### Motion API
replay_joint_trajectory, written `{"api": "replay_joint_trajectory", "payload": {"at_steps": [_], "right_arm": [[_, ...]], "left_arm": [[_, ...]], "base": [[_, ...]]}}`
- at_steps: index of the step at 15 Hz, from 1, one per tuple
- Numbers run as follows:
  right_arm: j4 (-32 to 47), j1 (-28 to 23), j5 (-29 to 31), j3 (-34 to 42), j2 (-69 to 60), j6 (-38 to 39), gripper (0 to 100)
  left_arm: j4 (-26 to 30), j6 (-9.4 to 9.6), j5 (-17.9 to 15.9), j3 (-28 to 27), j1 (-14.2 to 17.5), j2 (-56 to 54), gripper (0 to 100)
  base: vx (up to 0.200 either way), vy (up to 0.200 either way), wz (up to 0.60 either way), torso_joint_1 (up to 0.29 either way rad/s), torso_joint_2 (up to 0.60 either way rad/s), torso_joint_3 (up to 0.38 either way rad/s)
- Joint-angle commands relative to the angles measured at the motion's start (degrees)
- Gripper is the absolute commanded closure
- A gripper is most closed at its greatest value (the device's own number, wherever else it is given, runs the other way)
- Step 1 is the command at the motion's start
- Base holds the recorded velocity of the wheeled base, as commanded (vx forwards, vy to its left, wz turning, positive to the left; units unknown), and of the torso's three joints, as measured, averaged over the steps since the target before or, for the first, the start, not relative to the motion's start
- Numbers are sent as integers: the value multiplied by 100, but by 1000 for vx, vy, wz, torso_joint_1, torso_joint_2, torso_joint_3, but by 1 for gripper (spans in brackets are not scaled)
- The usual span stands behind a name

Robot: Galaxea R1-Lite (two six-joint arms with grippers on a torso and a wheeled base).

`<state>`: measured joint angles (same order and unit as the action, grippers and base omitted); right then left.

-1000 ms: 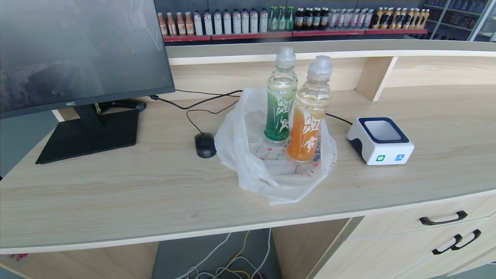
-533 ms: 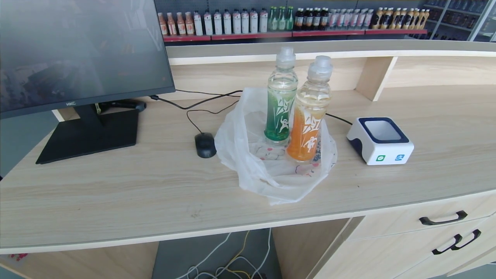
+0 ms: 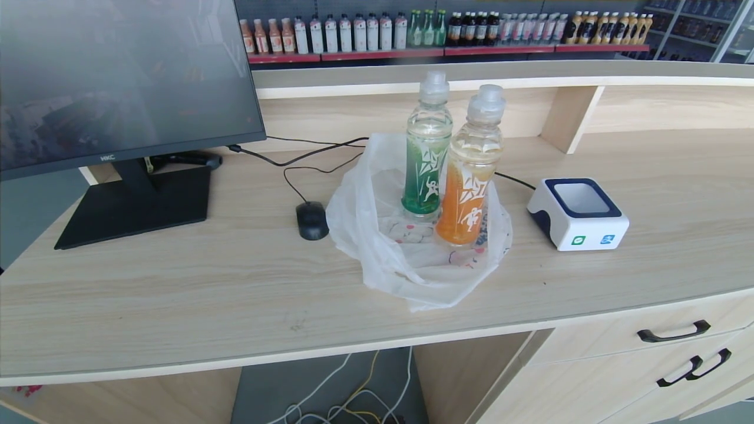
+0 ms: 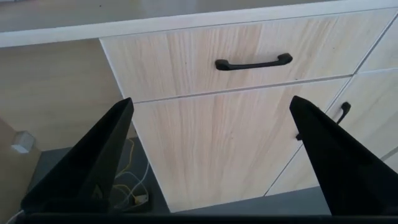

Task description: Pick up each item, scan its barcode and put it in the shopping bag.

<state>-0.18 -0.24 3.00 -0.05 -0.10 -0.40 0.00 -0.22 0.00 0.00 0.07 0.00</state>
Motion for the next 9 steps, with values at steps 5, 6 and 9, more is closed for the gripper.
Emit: {"api": "replay_joint_trajectory", "payload": {"at_steps": [5, 6, 9], "right_arm": [[1, -2, -27, -4, 10, 278, 0], [1, -2, -27, -4, 10, 269, 0], [-8, -2, -27, -4, 10, 269, 0]], "left_arm": [[0, -4, 0, 0, 1, 0, 0], [0, 4, 0, 0, -7, 0, 0], [0, 4, 0, 0, 1, 0, 0]], "base": [[-40, 0, 0, 0, 2, 0], [-200, 0, 0, 2, -2, 2], [-67, 0, 0, 1, -2, -1]]}}
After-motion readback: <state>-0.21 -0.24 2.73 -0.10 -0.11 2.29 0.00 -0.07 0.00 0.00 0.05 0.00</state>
